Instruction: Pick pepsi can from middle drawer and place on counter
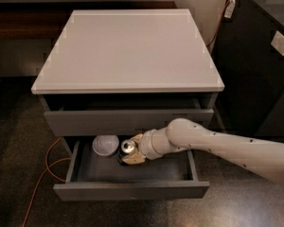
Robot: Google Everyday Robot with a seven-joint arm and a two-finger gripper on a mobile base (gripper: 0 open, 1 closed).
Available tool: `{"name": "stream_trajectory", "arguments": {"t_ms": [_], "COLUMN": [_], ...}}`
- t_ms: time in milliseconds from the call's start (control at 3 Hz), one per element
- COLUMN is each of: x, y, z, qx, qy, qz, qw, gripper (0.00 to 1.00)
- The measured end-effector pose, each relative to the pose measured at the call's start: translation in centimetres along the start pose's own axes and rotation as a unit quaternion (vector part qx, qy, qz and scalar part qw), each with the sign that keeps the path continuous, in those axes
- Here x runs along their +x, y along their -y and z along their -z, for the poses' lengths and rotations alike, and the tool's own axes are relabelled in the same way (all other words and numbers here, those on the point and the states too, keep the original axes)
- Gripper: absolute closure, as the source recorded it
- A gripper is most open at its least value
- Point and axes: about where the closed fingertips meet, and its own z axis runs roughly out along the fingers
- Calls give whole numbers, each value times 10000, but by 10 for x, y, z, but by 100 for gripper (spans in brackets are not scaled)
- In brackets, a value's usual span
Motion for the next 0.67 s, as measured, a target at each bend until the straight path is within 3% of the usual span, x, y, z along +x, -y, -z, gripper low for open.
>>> {"name": "stream_trajectory", "arguments": {"t_ms": [333, 667], "x": [-28, -53], "y": [-10, -20], "z": [24, 46], "qx": [-327, -622], "qy": [372, 498], "qz": [389, 837], "qw": [9980, 9933], "gripper": [100, 100]}}
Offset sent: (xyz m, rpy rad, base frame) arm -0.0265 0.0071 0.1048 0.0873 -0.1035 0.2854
